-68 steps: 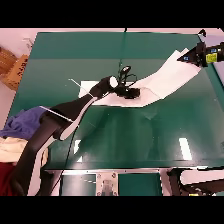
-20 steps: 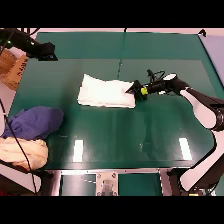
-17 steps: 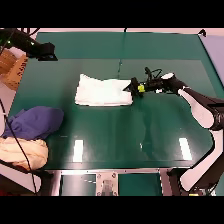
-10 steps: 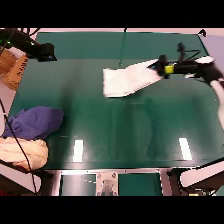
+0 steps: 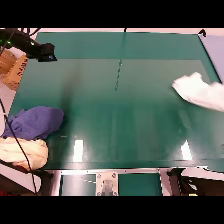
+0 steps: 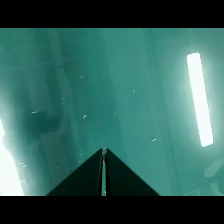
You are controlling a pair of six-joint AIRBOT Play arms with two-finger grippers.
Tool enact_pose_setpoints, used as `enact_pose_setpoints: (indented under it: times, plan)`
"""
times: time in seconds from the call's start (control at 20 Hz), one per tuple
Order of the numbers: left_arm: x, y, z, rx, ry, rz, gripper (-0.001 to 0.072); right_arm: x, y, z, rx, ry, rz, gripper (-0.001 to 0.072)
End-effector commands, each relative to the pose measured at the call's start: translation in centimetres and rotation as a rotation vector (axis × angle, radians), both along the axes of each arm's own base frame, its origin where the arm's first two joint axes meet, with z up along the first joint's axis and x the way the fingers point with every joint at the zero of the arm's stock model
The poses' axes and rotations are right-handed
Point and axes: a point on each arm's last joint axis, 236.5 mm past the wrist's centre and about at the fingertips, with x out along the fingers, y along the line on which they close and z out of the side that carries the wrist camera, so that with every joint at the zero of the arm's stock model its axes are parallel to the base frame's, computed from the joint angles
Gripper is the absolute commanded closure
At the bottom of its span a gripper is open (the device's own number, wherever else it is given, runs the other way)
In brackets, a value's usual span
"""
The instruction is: Fold the shirts.
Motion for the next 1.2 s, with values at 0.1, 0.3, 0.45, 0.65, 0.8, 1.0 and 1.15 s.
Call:
enact_pose_setpoints:
  times: [0.1, 0.3, 0.45, 0.65, 0.8, 1.0, 1.15]
  plan:
    - [0.0, 0.0, 0.0, -0.002, 0.000, 0.002, 0.0659, -16.2, -4.2, -9.3, 0.109, 0.162, -0.426, 0.0696]
    - [-0.2, -0.1, 0.0, -0.005, 0.007, -0.001, 0.0659, -21.0, -2.4, -13.2, 0.179, 0.226, -0.497, 0.0695]
    - [-0.4, -0.1, -0.1, -0.004, 0.017, -0.005, 0.0659, -24.1, -1.3, -13.5, 0.177, 0.340, -0.462, 0.0693]
    - [-0.4, -0.1, -0.1, -0.005, 0.017, -0.005, 0.0658, -25.4, 0.6, -12.2, 0.272, 0.426, -0.470, 0.0126]
    - [-0.3, -0.5, 0.2, -0.023, 0.009, -0.012, 0.0659, -25.4, 1.1, -7.6, 0.362, 0.455, -0.477, 0.0363]
    - [0.6, -0.8, 0.9, -0.042, -0.039, -0.005, 0.0689, -19.3, -0.5, -1.6, 0.222, 0.309, -0.425, 0.0694]
    - [-0.2, -1.0, 0.6, -0.043, -0.002, -0.014, 0.0690, -9.7, 1.2, 2.3, 0.045, 0.110, -0.179, 0.0694]
